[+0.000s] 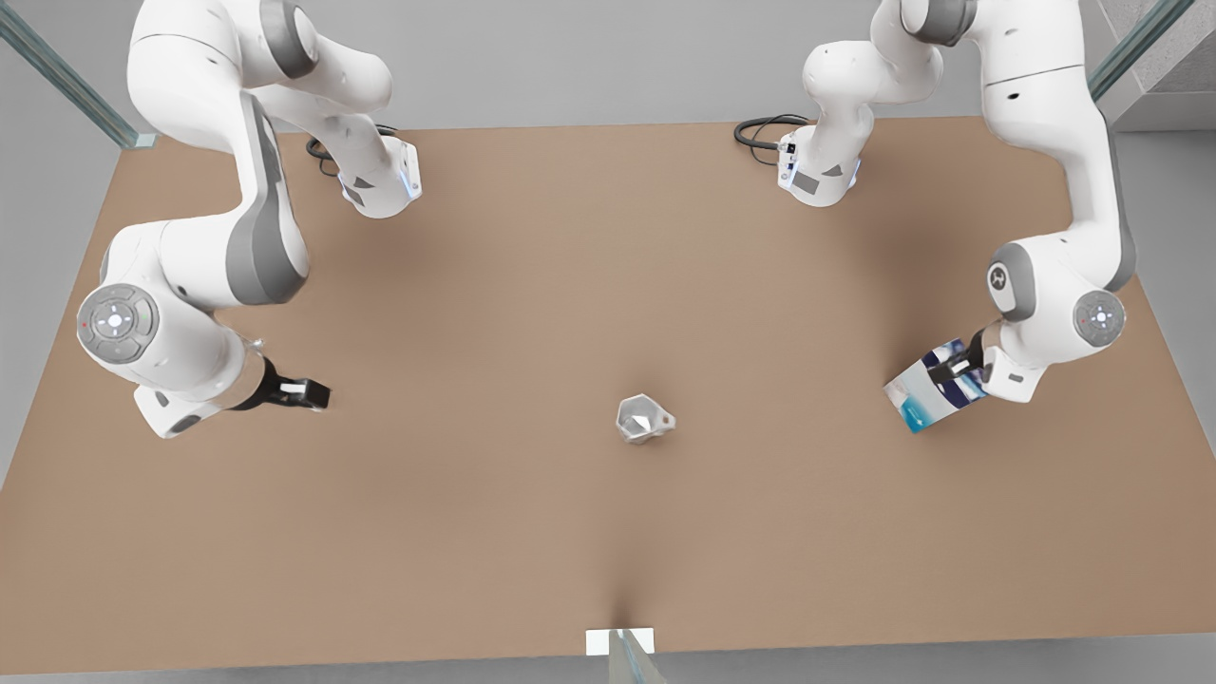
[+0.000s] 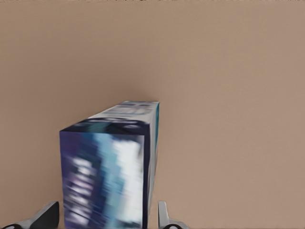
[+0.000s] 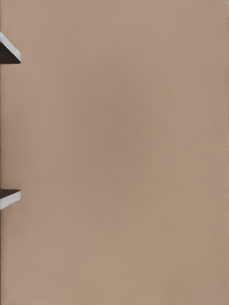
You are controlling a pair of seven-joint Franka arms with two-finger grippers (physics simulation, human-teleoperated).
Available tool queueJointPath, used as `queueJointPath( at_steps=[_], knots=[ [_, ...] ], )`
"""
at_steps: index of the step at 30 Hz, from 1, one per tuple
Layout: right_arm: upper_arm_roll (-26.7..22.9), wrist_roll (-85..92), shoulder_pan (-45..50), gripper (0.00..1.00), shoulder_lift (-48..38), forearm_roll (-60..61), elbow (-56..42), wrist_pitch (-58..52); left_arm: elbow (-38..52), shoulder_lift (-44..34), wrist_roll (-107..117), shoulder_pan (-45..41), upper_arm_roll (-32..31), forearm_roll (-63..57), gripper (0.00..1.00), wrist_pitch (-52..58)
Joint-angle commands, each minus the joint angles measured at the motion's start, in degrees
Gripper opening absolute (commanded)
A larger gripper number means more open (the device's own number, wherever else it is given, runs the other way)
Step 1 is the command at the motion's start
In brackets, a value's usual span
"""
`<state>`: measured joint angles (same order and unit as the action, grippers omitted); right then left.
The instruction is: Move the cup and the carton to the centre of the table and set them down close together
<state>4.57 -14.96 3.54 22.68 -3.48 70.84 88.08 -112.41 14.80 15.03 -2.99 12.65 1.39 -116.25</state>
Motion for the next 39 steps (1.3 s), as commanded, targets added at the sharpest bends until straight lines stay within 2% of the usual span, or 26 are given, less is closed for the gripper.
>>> queueJointPath(
  at_steps=[1, 2, 3, 5, 9, 11, 12, 14, 15, 18, 19, 21, 26, 28, 29, 33, 39],
  knots=[
    [0.0, -0.24, 0.07, 1.0, -0.09, -0.04, 0.0, -0.1, 0.0, 0.23, -0.09, 0.0, 0.0, 0.01, 1.0, -0.03],
    [-0.44, -0.33, -0.28, 1.0, -0.18, -0.04, 0.0, -0.19, 0.09, 0.32, -0.35, 0.0, 0.0, 0.01, 0.72, 0.06],
    [-0.7, -0.33, -0.81, 1.0, -0.01, -0.04, -0.18, 0.08, 0.09, 0.49, -0.61, 0.0, 0.0, 0.01, 0.53, 0.06],
    [-0.7, -0.24, -0.9, 1.0, 0.26, -0.57, -0.18, 0.52, 0.09, 0.49, -0.61, 0.0, 0.0, 0.1, 0.52, 0.06],
    [-0.7, -0.15, -0.9, 1.0, 0.35, -0.92, -0.18, 0.52, 0.62, 0.14, 4.57, -0.17, -0.17, 0.63, 0.55, 0.06],
    [-0.7, 0.02, -0.9, 1.0, 0.17, -0.92, -0.27, 0.25, 1.85, -4.08, 20.45, -1.92, -0.7, 6.78, 0.62, 3.13],
    [-0.7, 0.11, -0.99, 1.0, 0.08, -0.92, -0.27, 0.17, 1.85, -4.87, 31.54, -6.84, -0.88, 6.96, 0.62, 3.66],
    [-0.7, 0.29, -0.99, 1.0, -0.01, -1.0, -0.27, 0.08, 1.93, -6.54, 52.1, -16.6, -9.04, 8.0, 0.65, 5.42],
    [-0.7, 0.37, -1.08, 1.0, 0.08, -1.01, -0.27, 0.08, 3.34, -5.92, 62.48, -18.63, -15.46, 9.95, 0.65, 5.33],
    [-0.79, 0.37, -1.17, 1.0, 0.08, -1.01, -0.18, 0.08, 3.43, -6.36, 72.95, -24.87, -17.4, 13.37, 0.65, 5.16],
    [-0.79, 0.37, -1.25, 1.0, 0.08, -1.01, -0.18, 0.08, 4.92, -4.87, 74.18, -24.96, -20.3, 15.57, 0.65, 4.54],
    [-0.88, 0.46, -1.52, 1.0, 0.17, -1.09, -0.18, 0.08, 11.07, 0.67, 76.73, -25.66, -21.88, 15.57, 0.67, 3.4],
    [-0.88, 0.46, -2.4, 1.0, 0.52, -1.09, -0.18, 0.52, 11.43, 3.39, 76.38, -25.92, -22.59, 14.87, 0.69, 2.43],
    [-0.88, 0.55, -2.4, 1.0, 0.61, -1.18, -0.18, 0.69, 11.43, 4.01, 76.2, -25.92, -22.59, 14.78, 0.78, 2.08],
    [-0.88, 0.55, -2.4, 1.0, 0.61, -1.18, -0.18, 0.69, 11.43, 4.18, 76.2, -25.92, -22.59, 14.78, 0.86, 1.99],
    [-0.88, 0.55, -2.4, 1.0, 0.7, -1.18, -0.18, 0.69, 11.43, 4.45, 76.2, -25.92, -22.59, 14.87, 0.98, 0.67],
    [-0.79, 0.55, -2.4, 1.0, 0.61, -1.09, -0.27, 0.69, 11.51, 3.92, 76.2, -25.92, -21.97, 14.78, 1.0, 1.55]
  ],
)
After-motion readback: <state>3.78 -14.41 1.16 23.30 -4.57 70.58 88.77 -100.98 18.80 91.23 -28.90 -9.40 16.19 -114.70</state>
